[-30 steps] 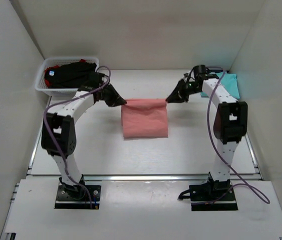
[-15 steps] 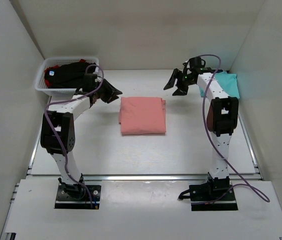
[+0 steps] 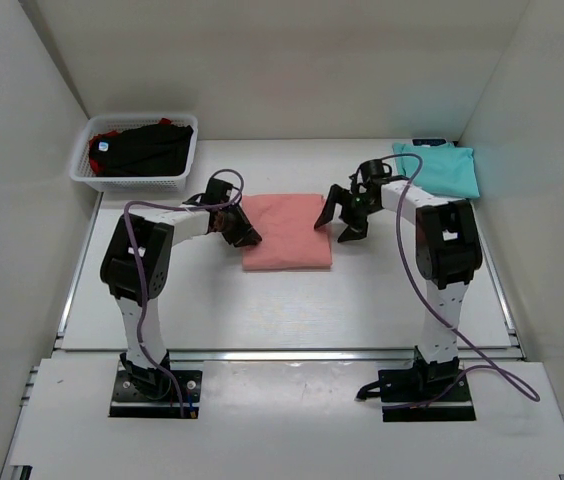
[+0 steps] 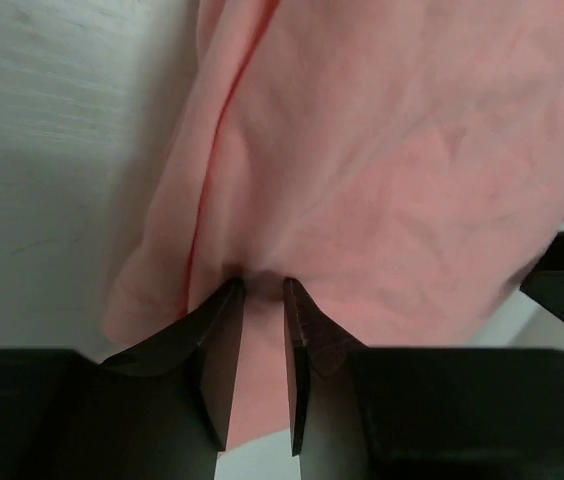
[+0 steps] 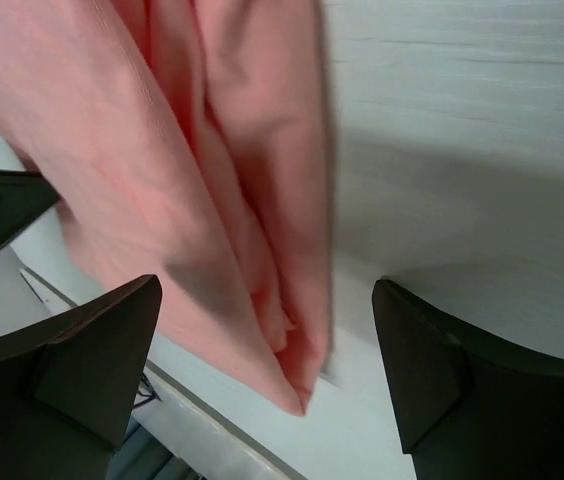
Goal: Fold and stack the t-shirts
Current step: Put the neatly folded tshirt into the corner of the board with the right arm
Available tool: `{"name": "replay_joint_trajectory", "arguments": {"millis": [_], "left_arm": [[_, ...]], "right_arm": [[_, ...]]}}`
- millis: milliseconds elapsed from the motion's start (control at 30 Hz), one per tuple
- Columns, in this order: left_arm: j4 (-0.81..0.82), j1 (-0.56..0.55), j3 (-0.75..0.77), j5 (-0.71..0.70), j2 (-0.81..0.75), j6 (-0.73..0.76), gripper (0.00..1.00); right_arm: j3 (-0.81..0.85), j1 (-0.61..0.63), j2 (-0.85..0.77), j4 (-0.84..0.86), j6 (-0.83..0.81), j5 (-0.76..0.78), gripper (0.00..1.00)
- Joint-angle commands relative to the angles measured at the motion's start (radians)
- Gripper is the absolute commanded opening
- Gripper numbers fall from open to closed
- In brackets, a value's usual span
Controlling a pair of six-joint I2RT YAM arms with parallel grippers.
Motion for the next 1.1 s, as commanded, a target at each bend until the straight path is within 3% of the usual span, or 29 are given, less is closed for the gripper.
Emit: {"name": "replay_joint_trajectory", "arguments": {"millis": [0, 267, 333, 367, 400, 467, 567, 667, 767, 867, 1067], "left_arm": [[-0.060, -0.010, -0.010, 0.002, 0.030, 0.005, 0.35], [-0.022, -0.016, -0.067, -0.027, 0.017, -0.015, 0.35], [-0.016, -0.021, -0.075, -0.024, 0.017, -0.016, 0.35], [-0.007, -0.016, -0.085, -0.031, 0.013, -0.016, 0.35], [0.013, -0.016, -0.087, -0.024, 0.010, -0.024, 0.35], [0.030, -0.018, -0.105, 0.001, 0.010, -0.022, 0.35], [0.046, -0.012, -0.113, 0.039, -0.009, -0.009, 0.41], [0.225, 0.010, -0.185, 0.186, -0.079, 0.014, 0.47], [0.526, 0.060, -0.307, 0.332, -0.211, -0.108, 0.31], [0.676, 0.100, -0.406, 0.364, -0.301, -0.212, 0.29], [0.546, 0.084, -0.425, 0.337, -0.432, -0.073, 0.29]], "right_arm": [[-0.039, 0.062, -0.006, 0.114, 0.042, 0.002, 0.85], [0.047, 0.096, 0.123, 0.151, 0.094, -0.073, 0.85], [0.035, 0.093, 0.135, 0.171, 0.103, -0.103, 0.80], [0.034, 0.084, 0.124, 0.186, 0.118, -0.116, 0.64], [0.010, 0.078, 0.124, 0.218, 0.135, -0.134, 0.35], [-0.019, 0.061, 0.112, 0.258, 0.140, -0.151, 0.00], [0.065, 0.048, 0.121, 0.150, 0.016, -0.110, 0.00], [0.213, 0.050, 0.123, -0.026, -0.188, 0.051, 0.00], [0.255, 0.062, 0.082, -0.062, -0.348, 0.183, 0.00], [0.251, 0.042, 0.029, -0.047, -0.423, 0.293, 0.00], [0.263, -0.019, -0.034, -0.015, -0.607, 0.493, 0.00]]}}
